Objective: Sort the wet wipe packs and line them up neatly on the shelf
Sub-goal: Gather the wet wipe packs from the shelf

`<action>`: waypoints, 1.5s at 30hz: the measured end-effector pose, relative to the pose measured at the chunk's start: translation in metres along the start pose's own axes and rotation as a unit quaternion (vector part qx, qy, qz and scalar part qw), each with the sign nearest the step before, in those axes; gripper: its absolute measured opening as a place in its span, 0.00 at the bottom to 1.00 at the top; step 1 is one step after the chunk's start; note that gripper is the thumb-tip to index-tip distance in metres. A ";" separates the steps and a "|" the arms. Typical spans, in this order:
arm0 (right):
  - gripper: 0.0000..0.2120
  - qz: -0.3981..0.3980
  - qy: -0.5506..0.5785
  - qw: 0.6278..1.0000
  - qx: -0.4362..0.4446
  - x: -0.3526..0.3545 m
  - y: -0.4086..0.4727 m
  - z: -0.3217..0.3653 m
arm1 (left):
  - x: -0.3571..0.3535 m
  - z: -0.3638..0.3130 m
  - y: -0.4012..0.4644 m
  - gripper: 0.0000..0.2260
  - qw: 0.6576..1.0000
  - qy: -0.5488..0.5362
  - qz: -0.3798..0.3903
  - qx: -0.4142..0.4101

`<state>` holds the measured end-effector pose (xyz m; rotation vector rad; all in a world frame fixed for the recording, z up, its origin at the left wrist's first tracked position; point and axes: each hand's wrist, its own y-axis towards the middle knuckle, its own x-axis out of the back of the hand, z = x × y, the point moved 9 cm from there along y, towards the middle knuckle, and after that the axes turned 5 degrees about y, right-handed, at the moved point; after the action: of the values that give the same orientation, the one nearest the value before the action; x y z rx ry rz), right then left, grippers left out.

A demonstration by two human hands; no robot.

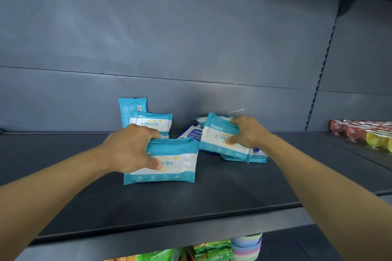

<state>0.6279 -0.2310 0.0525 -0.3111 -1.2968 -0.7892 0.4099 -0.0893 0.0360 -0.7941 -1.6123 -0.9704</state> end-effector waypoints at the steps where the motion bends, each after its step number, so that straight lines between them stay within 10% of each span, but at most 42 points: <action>1: 0.23 -0.008 0.012 1.000 0.020 0.001 -0.002 0.007 | 0.001 0.004 -0.002 0.21 1.000 -0.002 -0.001 0.004; 27: 0.09 0.040 0.211 0.950 0.228 -0.014 -0.214 0.155 | 0.043 0.047 -0.267 0.18 0.992 0.005 0.017 0.126; 45: 0.14 0.288 0.113 0.949 0.059 -0.348 -0.440 0.228 | -0.200 0.201 -0.527 0.15 0.967 -0.050 0.182 0.174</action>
<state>0.1422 -0.2811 -0.3055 -0.4618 -0.9581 -0.2390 -0.0890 -0.1529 -0.2882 -0.8633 -1.5896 -0.3774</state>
